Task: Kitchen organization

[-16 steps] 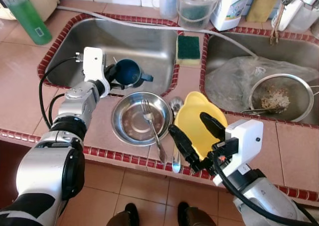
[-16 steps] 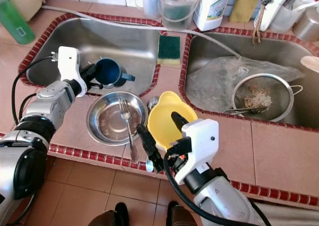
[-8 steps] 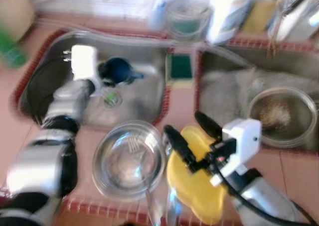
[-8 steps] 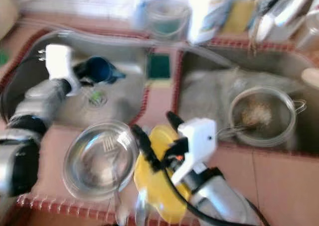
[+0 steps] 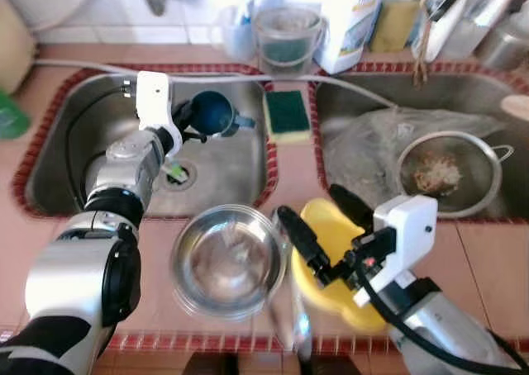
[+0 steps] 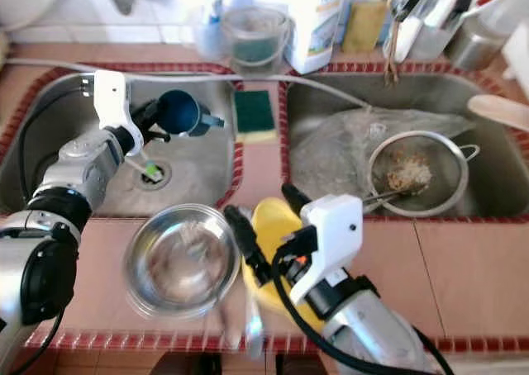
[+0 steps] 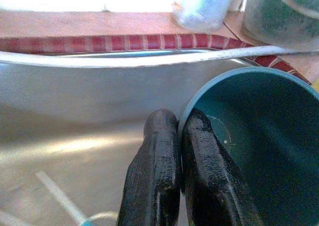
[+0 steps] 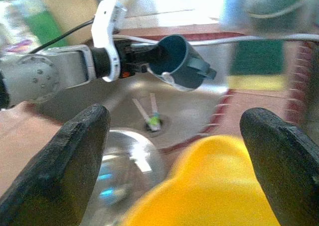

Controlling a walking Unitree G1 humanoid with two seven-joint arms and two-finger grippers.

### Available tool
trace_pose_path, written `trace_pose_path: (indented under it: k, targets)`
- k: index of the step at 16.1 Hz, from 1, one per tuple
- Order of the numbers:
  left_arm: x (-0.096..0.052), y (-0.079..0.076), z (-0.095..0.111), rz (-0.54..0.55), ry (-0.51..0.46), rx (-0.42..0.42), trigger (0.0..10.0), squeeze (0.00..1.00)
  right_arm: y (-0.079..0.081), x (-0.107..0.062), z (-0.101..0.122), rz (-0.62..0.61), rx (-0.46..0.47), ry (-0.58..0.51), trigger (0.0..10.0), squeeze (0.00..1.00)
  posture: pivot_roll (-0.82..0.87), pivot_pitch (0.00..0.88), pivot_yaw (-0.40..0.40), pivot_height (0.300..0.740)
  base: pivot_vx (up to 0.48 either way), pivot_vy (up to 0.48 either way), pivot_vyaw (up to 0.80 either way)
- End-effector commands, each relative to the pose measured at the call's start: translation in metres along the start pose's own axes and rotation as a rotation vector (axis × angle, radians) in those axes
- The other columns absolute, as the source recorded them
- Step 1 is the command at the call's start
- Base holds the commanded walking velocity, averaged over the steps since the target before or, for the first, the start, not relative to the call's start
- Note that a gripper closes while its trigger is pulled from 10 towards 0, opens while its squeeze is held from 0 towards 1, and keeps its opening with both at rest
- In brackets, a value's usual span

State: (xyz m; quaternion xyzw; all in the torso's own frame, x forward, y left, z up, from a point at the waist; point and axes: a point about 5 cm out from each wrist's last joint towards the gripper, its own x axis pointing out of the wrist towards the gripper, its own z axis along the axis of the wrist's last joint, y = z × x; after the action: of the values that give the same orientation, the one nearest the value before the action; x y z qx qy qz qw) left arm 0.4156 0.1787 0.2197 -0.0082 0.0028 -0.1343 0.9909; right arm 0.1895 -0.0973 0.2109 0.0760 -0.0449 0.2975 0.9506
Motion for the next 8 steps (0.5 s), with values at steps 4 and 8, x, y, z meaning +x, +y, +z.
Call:
trace_pose_path:
  k: [4,8]
  targets:
    - [-0.0036,0.0060,-0.0042,0.000,0.012,0.009,10.0,0.00,0.0024,-0.0016,0.0013,0.007,0.011,-0.004,10.0,0.00,-0.29,0.285,0.037,0.740,0.000,0.000,0.00]
    - [-0.0035,0.0047,-0.0057,-0.014,0.022,0.011,10.0,0.00,0.0031,-0.0016,0.0008,0.007,0.018,-0.004,10.0,0.00,-0.28,0.288,0.040,0.740,0.000,0.000,0.00]
